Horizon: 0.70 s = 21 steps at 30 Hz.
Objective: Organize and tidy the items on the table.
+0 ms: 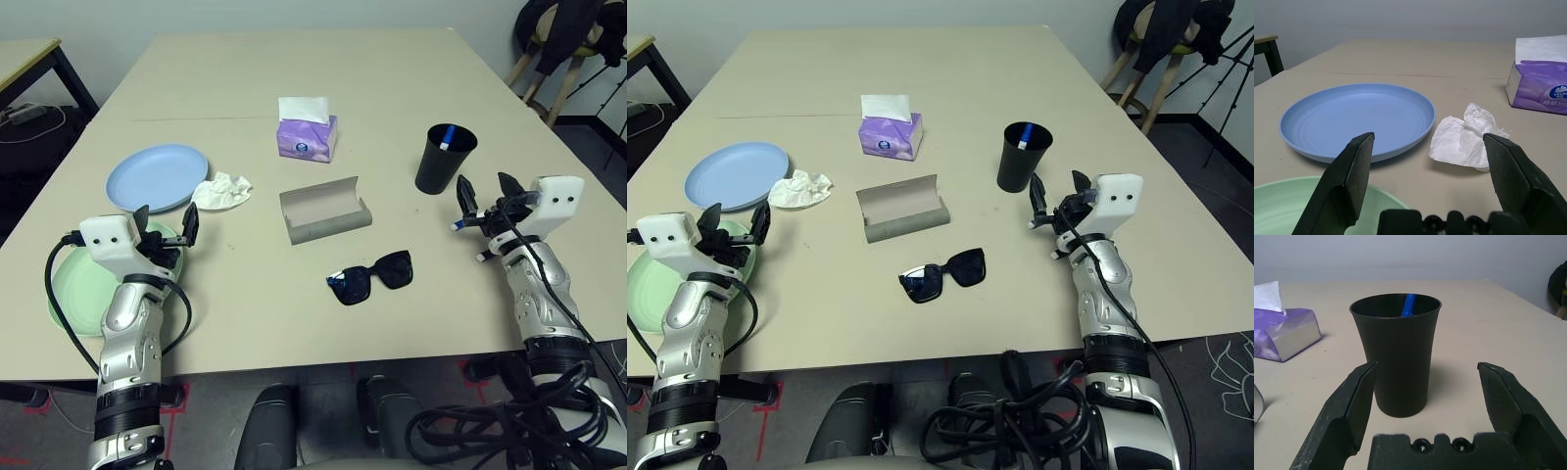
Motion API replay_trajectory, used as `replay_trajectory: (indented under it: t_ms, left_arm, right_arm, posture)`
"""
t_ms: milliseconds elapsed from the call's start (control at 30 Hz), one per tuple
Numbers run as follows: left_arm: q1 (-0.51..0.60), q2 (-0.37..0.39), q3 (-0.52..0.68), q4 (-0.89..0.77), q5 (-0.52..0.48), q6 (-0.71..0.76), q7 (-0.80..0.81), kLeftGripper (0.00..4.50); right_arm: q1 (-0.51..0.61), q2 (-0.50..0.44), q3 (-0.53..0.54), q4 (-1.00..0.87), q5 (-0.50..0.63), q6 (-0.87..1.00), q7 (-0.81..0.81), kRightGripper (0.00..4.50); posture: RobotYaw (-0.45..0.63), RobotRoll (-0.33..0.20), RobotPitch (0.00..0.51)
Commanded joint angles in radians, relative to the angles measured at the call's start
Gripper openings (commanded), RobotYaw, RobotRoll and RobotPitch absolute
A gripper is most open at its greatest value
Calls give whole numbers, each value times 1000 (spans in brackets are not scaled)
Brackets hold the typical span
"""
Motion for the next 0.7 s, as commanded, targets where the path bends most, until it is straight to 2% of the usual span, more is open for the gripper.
replay_trajectory:
  t_ms: [33, 267, 400, 700]
  left_arm:
    - [15, -6, -7, -4, 0, -12, -3, 4500]
    - [27, 7, -5, 14, -10, -12, -40, 4500]
    - [29, 17, -3, 10, -22, 1, -66, 4500]
    - [21, 41, 0, -4, -33, 24, -88, 4500]
  right_arm:
    - [-2, -19, -3, 19, -6, -4, 14, 4475]
    - [-14, -38, 13, 31, 37, 9, 140, 4475]
    - [-5, -47, 37, -2, 122, 84, 312, 4475]
    - [-37, -110, 141, 20, 143, 31, 702, 4475]
  posture:
    - [81, 0, 75]
    - [87, 0, 74]
    - [90, 0, 75]
    - [103, 0, 76]
